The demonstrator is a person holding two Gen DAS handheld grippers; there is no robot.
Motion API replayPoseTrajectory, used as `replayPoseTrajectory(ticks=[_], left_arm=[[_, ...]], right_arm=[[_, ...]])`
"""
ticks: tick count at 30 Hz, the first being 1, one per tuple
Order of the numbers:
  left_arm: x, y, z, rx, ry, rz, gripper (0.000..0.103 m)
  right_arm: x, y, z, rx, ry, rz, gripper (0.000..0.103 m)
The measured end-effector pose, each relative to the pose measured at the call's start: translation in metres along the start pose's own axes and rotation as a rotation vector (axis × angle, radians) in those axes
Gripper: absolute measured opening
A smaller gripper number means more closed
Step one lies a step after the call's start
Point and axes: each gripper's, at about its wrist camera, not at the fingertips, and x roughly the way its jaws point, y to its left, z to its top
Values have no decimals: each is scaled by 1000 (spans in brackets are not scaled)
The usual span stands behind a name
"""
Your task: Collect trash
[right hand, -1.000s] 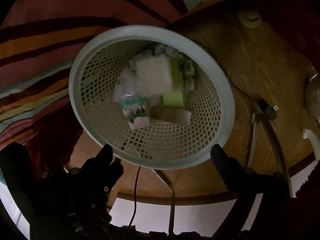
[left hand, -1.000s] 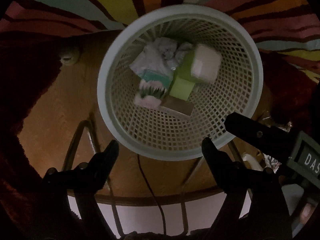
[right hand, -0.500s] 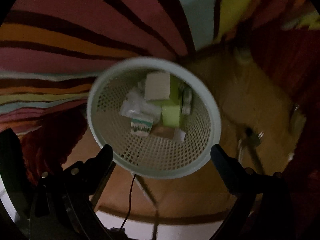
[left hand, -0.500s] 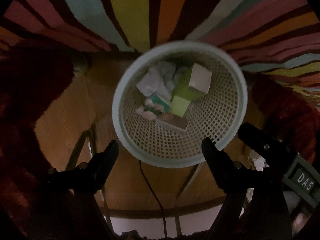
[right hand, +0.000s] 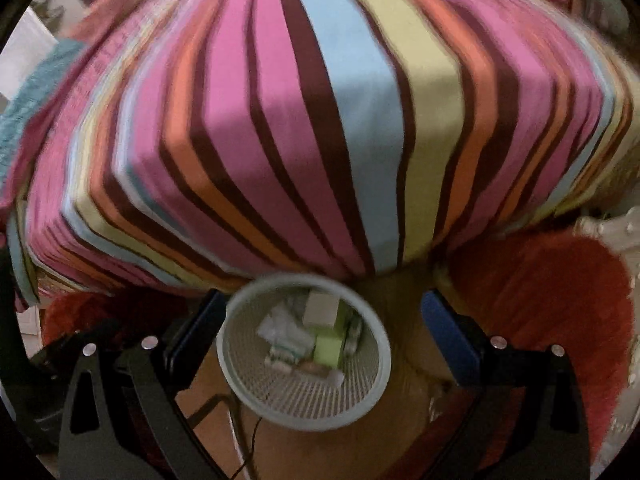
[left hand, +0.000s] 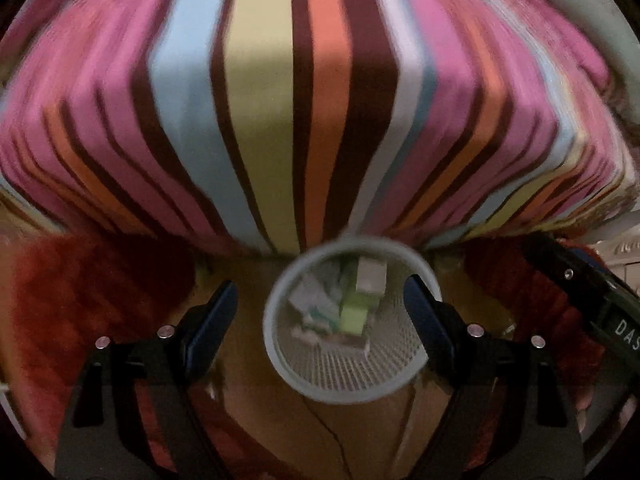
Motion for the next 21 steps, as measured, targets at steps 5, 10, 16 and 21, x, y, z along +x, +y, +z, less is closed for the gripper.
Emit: replayPoseTrajectory(ticks=[5, 10, 16, 21], left_arm=[[-44, -3, 11, 26, -149, 17, 83], [-79, -10, 17, 54, -270, 44, 83], [-114, -19, 25, 79, -370, 44, 83], [-133, -24, 31, 88, -408, 20, 83]], right_arm=[[-33, 1, 7, -15, -128, 10, 94], [-64, 2, 14, -24, -242, 9, 94], [-90, 5, 22, -26, -320, 19, 94], [-93, 8, 23, -30, -337, 13, 94]])
